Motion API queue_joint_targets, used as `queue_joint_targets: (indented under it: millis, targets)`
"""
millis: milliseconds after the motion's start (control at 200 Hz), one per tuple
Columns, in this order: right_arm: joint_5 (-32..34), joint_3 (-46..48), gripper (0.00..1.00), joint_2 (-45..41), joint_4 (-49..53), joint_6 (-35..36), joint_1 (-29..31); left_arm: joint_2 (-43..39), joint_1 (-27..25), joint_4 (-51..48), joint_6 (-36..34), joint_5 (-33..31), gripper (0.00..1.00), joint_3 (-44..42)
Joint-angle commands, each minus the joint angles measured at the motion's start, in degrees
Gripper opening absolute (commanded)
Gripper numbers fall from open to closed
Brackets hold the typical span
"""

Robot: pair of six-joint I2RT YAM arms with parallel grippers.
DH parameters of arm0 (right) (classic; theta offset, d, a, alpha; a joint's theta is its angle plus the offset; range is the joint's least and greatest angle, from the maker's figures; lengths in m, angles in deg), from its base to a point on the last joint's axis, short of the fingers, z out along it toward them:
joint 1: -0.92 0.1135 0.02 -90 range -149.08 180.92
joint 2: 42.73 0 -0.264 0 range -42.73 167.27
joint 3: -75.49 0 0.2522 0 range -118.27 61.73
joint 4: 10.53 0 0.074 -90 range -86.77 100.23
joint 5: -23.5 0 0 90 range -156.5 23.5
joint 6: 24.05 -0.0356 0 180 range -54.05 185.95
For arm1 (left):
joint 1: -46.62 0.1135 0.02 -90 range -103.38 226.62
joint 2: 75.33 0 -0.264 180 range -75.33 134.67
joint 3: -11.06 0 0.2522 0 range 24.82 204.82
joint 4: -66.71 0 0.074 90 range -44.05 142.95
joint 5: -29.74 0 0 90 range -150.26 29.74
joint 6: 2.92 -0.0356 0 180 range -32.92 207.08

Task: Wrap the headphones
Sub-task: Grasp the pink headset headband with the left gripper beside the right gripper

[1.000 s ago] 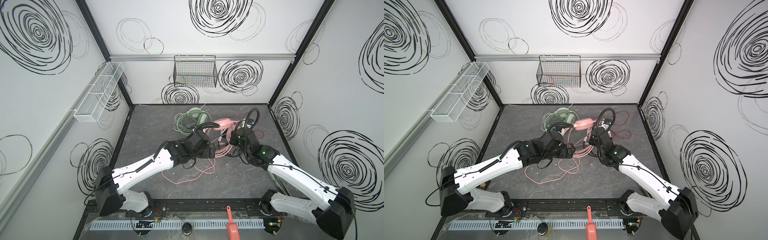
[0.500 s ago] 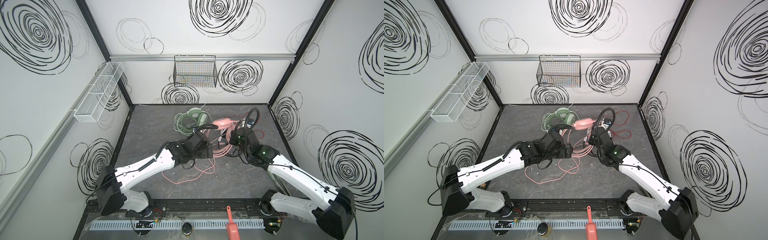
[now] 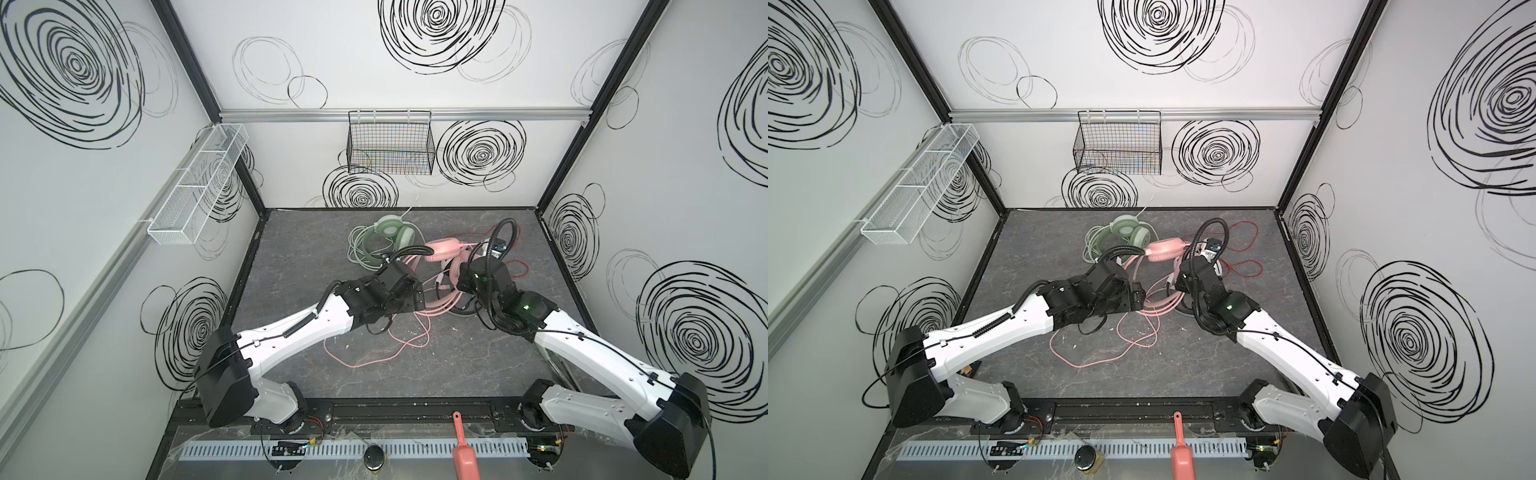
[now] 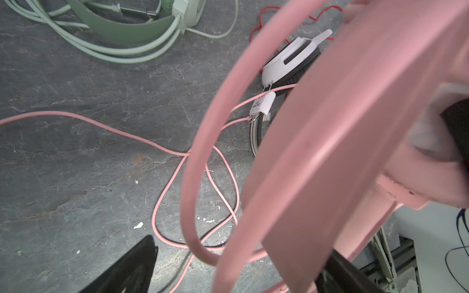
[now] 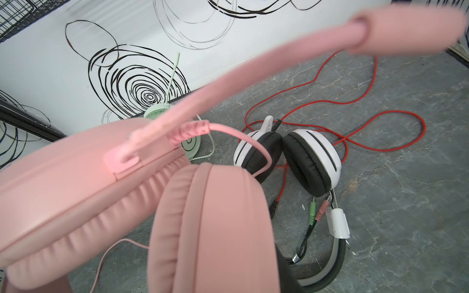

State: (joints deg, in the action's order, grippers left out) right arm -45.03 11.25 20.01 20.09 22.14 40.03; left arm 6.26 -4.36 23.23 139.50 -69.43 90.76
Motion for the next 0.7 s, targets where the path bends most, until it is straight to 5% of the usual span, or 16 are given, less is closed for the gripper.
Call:
queue_joint_targets:
  millis: [0, 125, 570, 695]
  targets:
    - [2.0, -0.4, 0.17, -1.0, -4.5, -2.2, 0.6, 0.7, 0.1, 2.2, 1.7, 0.5, 0.98, -1.0]
    - [2.2, -0.5, 0.17, -1.1, -4.6, -2.4, 0.9, 0.2, 0.2, 2.5, 1.7, -0.4, 1.0, -1.7]
    - [2.5, -0.6, 0.17, -1.6, -4.7, -3.1, 2.7, -2.5, 2.5, 1.8, 2.4, -2.7, 0.59, -4.1]
    - [2.5, -0.2, 0.17, -1.9, -5.0, -3.5, 3.1, -3.3, 3.1, 2.3, 1.7, -2.7, 0.55, -4.3]
